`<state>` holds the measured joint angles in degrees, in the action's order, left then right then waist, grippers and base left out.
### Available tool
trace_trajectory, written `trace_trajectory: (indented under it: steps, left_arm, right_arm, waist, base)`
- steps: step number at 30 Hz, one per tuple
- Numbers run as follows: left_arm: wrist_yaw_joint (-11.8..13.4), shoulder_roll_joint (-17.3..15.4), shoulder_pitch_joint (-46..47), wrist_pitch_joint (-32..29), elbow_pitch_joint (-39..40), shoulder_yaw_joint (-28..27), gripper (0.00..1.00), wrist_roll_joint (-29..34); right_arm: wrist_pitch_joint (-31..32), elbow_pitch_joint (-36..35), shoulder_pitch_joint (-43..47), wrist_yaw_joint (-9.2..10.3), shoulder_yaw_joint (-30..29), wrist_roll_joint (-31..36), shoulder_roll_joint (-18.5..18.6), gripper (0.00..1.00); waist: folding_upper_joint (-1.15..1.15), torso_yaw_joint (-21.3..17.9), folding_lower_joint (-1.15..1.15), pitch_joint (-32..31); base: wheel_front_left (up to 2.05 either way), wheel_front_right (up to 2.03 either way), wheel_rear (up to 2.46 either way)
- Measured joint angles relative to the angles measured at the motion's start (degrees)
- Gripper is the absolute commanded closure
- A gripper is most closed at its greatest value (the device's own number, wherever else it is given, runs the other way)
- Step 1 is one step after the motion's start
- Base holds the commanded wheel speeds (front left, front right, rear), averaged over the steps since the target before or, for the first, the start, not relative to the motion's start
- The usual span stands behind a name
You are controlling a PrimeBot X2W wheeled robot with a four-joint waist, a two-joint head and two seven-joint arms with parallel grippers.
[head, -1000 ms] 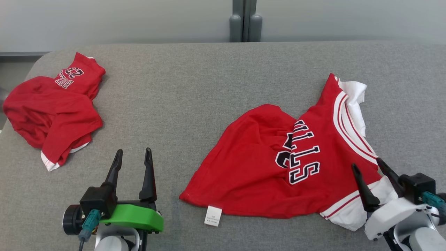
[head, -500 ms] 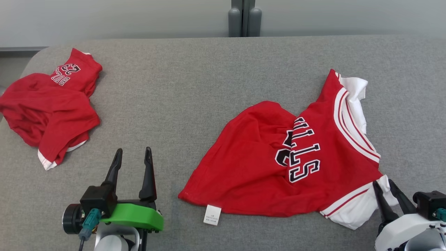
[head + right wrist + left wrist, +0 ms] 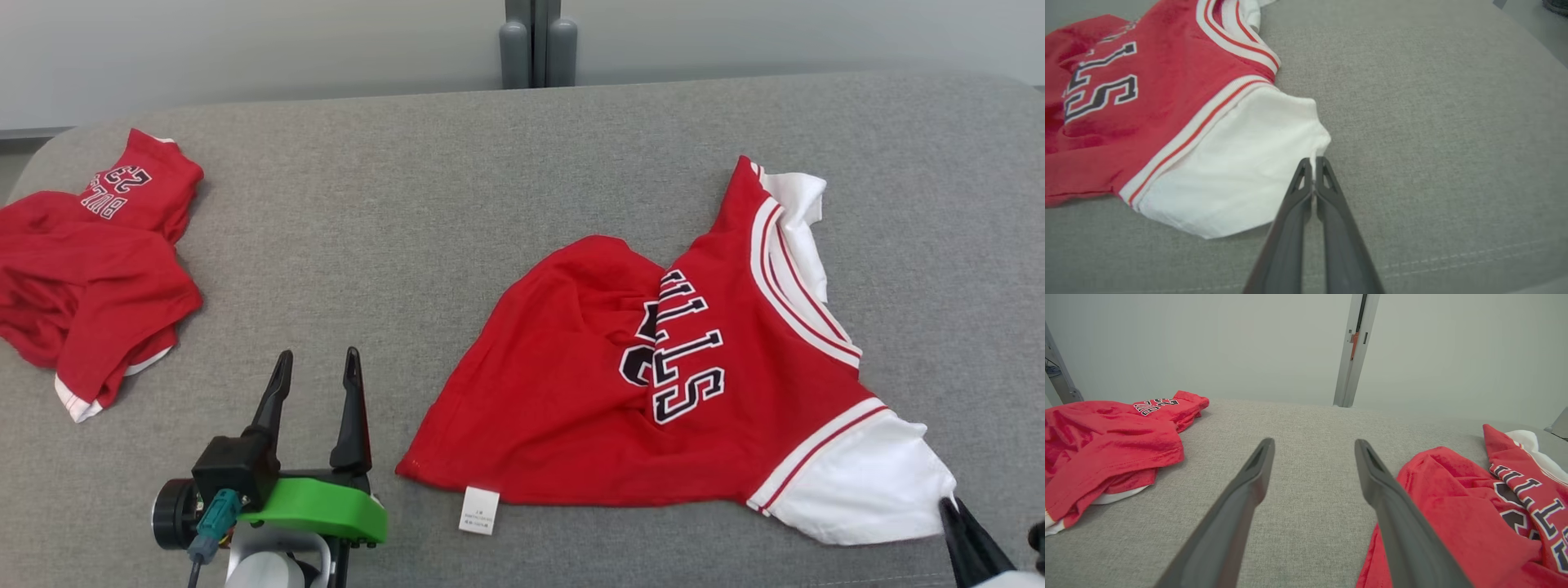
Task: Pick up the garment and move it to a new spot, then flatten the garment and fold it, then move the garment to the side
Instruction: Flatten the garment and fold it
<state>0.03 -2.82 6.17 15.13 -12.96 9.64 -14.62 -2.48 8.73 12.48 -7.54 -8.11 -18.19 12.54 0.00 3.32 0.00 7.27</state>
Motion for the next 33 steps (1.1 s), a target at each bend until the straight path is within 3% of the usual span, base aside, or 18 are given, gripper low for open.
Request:
trace_trajectory:
  steps: [3, 4, 5, 6, 11, 18, 23, 33]
  left_arm:
    - [0.0, 0.0, 0.0, 0.0, -0.1, 0.2, 0.00, -0.1]
    - [0.1, 0.0, 0.1, 0.0, -0.1, 0.3, 0.00, -0.1]
    - [0.1, 0.0, 0.2, 0.0, -0.1, 0.3, 0.00, -0.1]
    - [0.1, 0.0, 0.4, 0.0, -0.1, 0.3, 0.00, -0.1]
    - [0.1, 0.0, 0.9, 0.0, -0.2, 0.7, 0.00, -0.1]
    - [0.2, 0.0, 1.5, 0.0, -0.2, 1.0, 0.00, -0.1]
    - [0.3, 0.0, 1.9, 0.0, -0.1, 1.4, 0.00, -0.1]
    - [0.6, 0.0, 2.8, 0.0, 0.3, 1.8, 0.00, -0.3]
  right_arm:
    - [3.1, -0.3, 3.4, 0.01, -0.9, -1.8, -0.7, 1.00]
    - [3.5, -0.7, 4.2, 0.00, -1.1, -2.0, -0.9, 0.78]
    - [3.4, -1.3, 4.6, 0.00, -1.6, -2.0, -0.9, 0.32]
    - [3.3, -1.9, 4.6, 0.00, -2.1, -2.0, -0.8, 0.00]
    - [1.6, -4.7, 2.7, 0.01, -3.2, -1.3, 0.6, 0.00]
    - [2.6, -5.0, -6.4, 0.01, -0.3, 0.9, 4.5, 0.00]
    - [4.4, -0.5, -13.5, 0.00, 2.9, 2.1, 7.3, 0.00]
    - [4.9, 13.5, -22.6, 0.01, 6.7, 1.9, 9.5, 0.00]
  waist:
    - [0.00, -0.6, 0.00, 0.3]
    - [0.00, -0.8, 0.00, 0.5]
    - [0.00, -1.0, 0.00, 0.6]
    - [0.00, -1.1, 0.00, 0.7]
    - [0.00, -1.2, 0.00, 1.0]
    - [0.00, 0.4, 0.00, 1.4]
    - [0.00, 2.1, 0.00, 2.0]
    - [0.00, 5.3, 0.00, 4.3]
  base:
    - [0.00, 0.00, 0.00]
    - [0.00, 0.00, 0.00]
    - [0.00, 0.00, 0.00]
    - [0.00, 0.00, 0.00]
    - [0.00, 0.00, 0.00]
    - [0.00, 0.00, 0.00]
    - [0.00, 0.00, 0.00]
    - [0.00, 0.00, 0.00]
